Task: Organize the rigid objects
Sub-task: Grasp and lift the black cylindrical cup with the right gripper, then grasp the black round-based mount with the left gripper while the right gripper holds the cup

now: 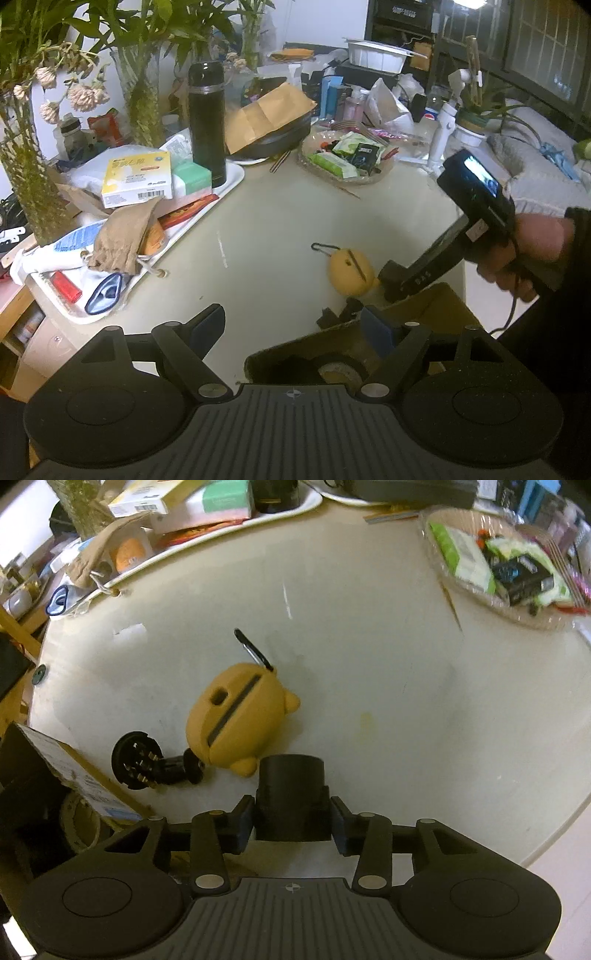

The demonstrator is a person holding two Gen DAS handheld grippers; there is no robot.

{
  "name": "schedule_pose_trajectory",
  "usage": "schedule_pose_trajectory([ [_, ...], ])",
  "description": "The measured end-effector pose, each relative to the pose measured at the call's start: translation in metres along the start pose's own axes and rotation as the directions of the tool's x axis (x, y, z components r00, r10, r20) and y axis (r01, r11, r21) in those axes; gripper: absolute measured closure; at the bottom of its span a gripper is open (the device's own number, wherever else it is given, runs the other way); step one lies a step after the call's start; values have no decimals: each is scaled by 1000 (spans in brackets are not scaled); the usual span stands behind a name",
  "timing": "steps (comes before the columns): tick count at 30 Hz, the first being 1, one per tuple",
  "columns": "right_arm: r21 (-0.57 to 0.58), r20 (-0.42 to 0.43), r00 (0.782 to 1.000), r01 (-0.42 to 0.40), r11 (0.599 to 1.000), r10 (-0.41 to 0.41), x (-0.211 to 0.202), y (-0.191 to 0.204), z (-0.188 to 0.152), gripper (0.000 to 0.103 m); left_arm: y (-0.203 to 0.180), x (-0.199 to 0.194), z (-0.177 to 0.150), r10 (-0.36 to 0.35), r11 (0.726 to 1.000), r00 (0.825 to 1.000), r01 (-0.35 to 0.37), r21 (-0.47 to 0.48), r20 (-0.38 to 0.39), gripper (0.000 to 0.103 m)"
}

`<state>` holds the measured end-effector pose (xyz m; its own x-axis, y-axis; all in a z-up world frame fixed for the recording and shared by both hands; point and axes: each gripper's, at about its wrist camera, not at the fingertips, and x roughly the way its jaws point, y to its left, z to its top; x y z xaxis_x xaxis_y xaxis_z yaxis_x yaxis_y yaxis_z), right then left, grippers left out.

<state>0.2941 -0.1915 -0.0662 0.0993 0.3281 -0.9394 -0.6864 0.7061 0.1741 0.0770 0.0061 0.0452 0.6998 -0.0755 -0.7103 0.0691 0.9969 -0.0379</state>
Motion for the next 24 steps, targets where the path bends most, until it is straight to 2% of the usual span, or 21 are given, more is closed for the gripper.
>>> schedule_pose_trajectory([
  [7, 10, 58, 998, 29, 1000, -30, -11, -4, -7, 59, 1, 14, 12, -22, 1000, 999, 22, 1, -24, 22],
  [15, 26, 138, 990, 41, 999, -44, -32, -12, -13, 59, 13, 51, 26, -75, 993, 989, 63, -98, -127, 23],
  [18, 24, 158, 987, 37, 999, -40, -38, -12, -15, 59, 17, 70, 29, -104, 987, 979, 79, -141, -176, 23],
  [21, 26, 175, 984, 29, 999, -33, -44, -11, -17, 59, 25, 93, 27, -166, 964, 961, 110, -242, -223, 23],
  [23, 25, 186, 982, 25, 999, -30, -49, -11, -20, 59, 31, 107, 25, -204, 944, 946, 121, -307, -254, 29],
  [24, 25, 190, 981, 24, 999, -28, -51, -11, -20, 59, 33, 114, 24, -219, 935, 939, 123, -333, -266, 35],
])
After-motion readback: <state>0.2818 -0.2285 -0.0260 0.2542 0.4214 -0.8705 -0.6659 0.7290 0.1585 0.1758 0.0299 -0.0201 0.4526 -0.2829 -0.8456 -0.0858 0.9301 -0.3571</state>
